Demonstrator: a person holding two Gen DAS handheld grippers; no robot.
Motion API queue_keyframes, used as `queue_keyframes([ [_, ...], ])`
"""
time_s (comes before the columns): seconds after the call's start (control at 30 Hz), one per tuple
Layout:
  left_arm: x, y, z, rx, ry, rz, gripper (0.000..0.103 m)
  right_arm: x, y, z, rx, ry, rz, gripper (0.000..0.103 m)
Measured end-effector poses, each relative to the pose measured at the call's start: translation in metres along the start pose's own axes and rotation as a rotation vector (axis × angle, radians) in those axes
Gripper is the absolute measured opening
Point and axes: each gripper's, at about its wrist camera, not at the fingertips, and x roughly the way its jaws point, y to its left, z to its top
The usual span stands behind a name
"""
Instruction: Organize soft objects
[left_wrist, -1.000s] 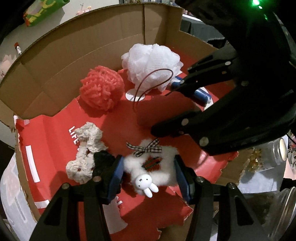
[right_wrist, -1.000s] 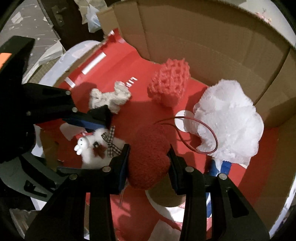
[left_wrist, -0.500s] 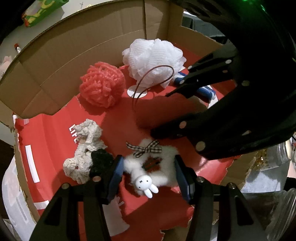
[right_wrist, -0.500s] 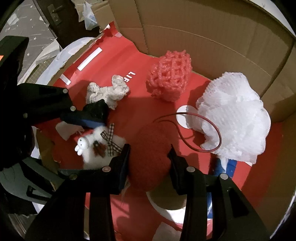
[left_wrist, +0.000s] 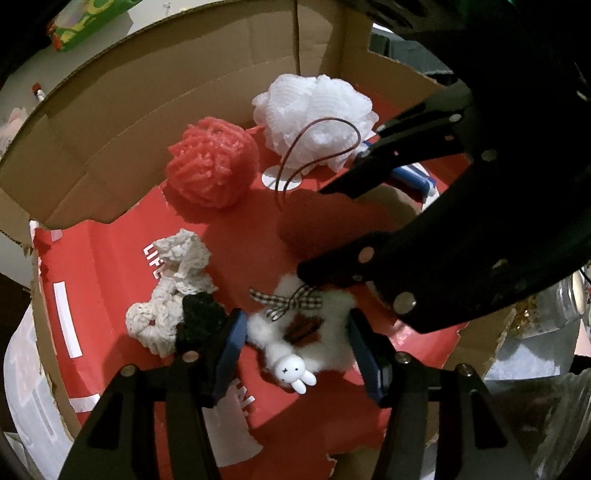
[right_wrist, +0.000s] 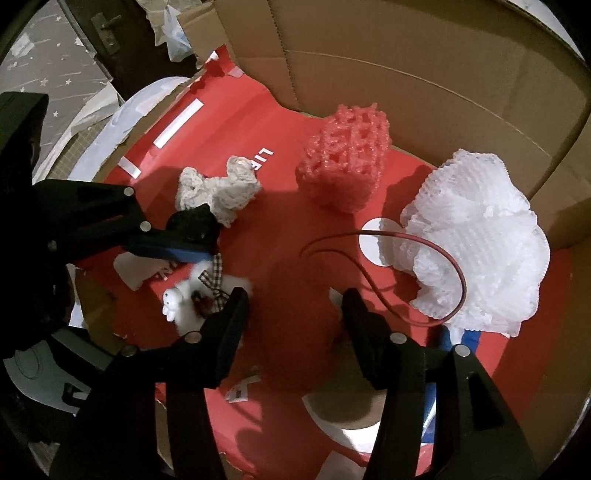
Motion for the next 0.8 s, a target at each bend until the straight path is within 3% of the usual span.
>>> queue_keyframes([
  [0.1, -0.009, 0.006, -0.004, -0.022, -0.024, -0.005, 0.071, -0.009, 0.000, -0.006, 0.007, -0.015, -0.005, 0.053],
  [0.2, -0.018, 0.009, -0.007, -0.061, -0.056, -0.010, 0.072, -0.023, 0.000, -0.008, 0.028, -0.046, -0.022, 0.065],
  [0.37, -0.043, 0.011, -0.015, -0.134, -0.135, -0.010, 0.087, -0.056, 0.002, -0.020, 0.074, -0.115, -0.054, 0.069],
  [0.43, -0.053, 0.012, -0.019, -0.166, -0.166, 0.006, 0.093, -0.065, 0.007, -0.026, 0.086, -0.141, -0.087, 0.076],
  [0.67, -0.078, 0.014, -0.032, -0.281, -0.264, 0.037, 0.100, -0.101, 0.015, -0.054, 0.192, -0.212, -0.228, 0.077],
  [0.8, -0.087, 0.008, -0.036, -0.327, -0.279, 0.080, 0.101, -0.110, 0.010, -0.071, 0.272, -0.225, -0.249, 0.077],
])
